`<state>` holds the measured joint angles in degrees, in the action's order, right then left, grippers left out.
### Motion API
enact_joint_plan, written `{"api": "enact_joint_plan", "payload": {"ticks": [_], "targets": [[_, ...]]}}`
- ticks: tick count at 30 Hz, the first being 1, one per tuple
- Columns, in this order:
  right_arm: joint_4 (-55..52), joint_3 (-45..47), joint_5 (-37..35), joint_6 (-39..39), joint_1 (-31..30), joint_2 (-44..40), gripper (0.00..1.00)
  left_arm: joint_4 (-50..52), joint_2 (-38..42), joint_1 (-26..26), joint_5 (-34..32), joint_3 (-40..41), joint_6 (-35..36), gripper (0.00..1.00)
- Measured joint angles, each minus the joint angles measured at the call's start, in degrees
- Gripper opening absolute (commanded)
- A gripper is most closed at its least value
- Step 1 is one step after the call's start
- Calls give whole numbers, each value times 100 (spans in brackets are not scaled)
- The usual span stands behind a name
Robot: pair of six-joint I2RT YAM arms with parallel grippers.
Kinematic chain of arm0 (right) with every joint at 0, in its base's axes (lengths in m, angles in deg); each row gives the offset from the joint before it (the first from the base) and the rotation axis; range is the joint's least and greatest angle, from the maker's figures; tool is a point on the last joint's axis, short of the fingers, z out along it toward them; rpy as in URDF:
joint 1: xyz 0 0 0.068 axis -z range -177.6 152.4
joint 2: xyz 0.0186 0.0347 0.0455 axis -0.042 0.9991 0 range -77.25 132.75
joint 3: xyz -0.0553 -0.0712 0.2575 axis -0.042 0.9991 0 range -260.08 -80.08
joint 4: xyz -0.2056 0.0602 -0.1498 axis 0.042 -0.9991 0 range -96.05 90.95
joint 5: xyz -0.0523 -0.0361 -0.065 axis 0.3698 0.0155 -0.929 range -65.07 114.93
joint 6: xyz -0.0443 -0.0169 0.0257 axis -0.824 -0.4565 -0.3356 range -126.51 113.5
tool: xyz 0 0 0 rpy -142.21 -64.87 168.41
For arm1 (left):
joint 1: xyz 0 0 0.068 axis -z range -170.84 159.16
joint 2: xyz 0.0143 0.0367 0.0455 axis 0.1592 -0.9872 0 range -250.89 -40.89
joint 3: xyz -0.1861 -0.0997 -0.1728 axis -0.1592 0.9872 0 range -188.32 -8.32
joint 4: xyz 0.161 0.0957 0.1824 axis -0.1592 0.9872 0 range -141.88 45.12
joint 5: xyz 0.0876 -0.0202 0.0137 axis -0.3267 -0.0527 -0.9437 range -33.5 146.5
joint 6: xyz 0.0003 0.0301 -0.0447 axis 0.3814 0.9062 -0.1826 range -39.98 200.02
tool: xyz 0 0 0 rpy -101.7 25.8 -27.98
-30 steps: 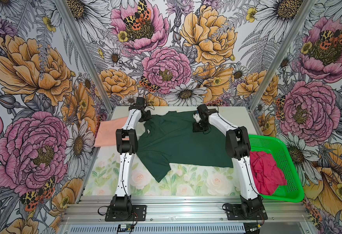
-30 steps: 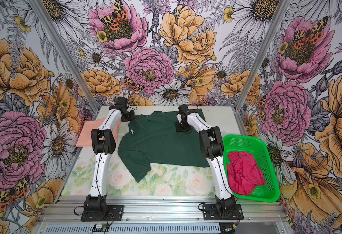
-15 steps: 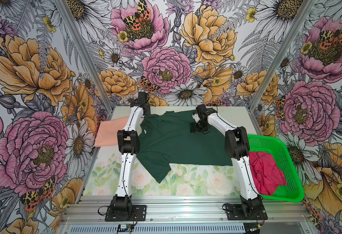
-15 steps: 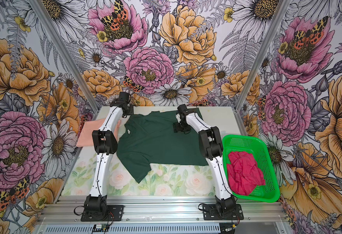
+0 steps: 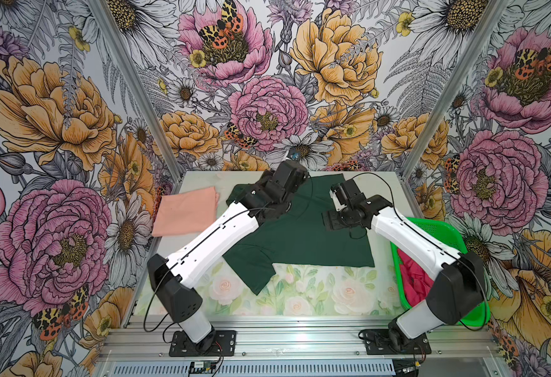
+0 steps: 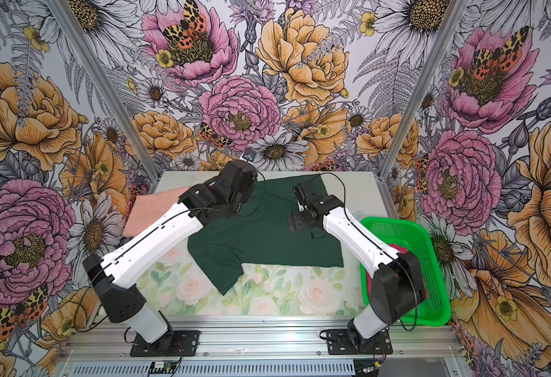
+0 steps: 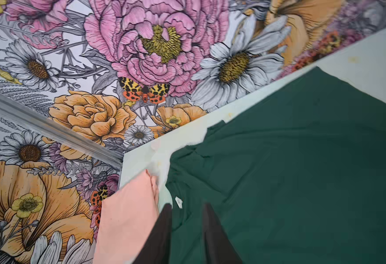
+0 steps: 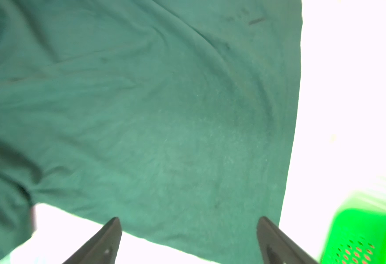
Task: Fold and stack t-shirts
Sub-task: Flatten out the T-shirt at the center of the board.
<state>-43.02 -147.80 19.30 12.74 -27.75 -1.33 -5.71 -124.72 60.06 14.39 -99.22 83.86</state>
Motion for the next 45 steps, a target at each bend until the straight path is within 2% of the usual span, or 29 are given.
{"api": "enact_joint_plan", "payload": {"ticks": [1,2,4,6,8,9,10,12,15,17,18,22,27,28,30,31,32,38,45], "targets": [[284,568,238,173,68,-610,99,-17,527,-52,428,601,-203,43],[437,992,413,345,247,-1067,99,-44,887,-251,780,1012,-415,41],[573,1464,555,634,485,-1305,99,-74,1528,-859,1373,1814,-1027,53],[573,1696,562,866,328,-1075,99,48,1818,-1043,1585,2347,-1558,62],[542,1923,529,1060,90,-929,99,417,1836,-791,1694,2671,-1971,75],[470,2026,516,1158,-15,-951,99,669,1744,-555,1692,2796,-2203,86],[398,2076,492,1248,-96,-1012,99,905,1604,-282,1670,2911,-2426,91],[354,2083,402,1384,-133,-1176,99,1226,1202,221,1685,3101,-2798,98],[350,2044,284,1506,-142,-1427,99,1523,275,675,1862,3222,-3119,98],[341,1963,229,1552,-170,-1473,99,1611,-378,758,1956,3237,-3298,94],[326,1906,210,1569,-181,-1475,99,1648,-721,789,2013,3250,-3401,89],[271,1753,111,1572,-219,-1473,99,1805,-1432,887,2114,3392,-3794,56],[192,1589,31,1545,-219,-1366,99,1930,-1440,931,2168,3547,-4129,53],[173,1543,17,1539,-219,-1311,99,1939,-1429,931,2170,3569,-4164,47],[144,1471,-20,1521,-219,-1228,99,1939,-1405,916,2218,3654,-4260,25],[133,1436,-26,1519,-219,-1189,99,1943,-1401,885,2256,3727,-4286,9],[131,1412,-39,1513,-219,-1163,99,1923,-1397,831,2299,3823,-4295,0],[92,1353,-68,1436,-219,-1132,98,1912,-1178,382,2485,4153,-4269,0],[-13,1349,-122,1416,-219,-1272,96,1880,-748,122,2874,4225,-4229,0]]}}
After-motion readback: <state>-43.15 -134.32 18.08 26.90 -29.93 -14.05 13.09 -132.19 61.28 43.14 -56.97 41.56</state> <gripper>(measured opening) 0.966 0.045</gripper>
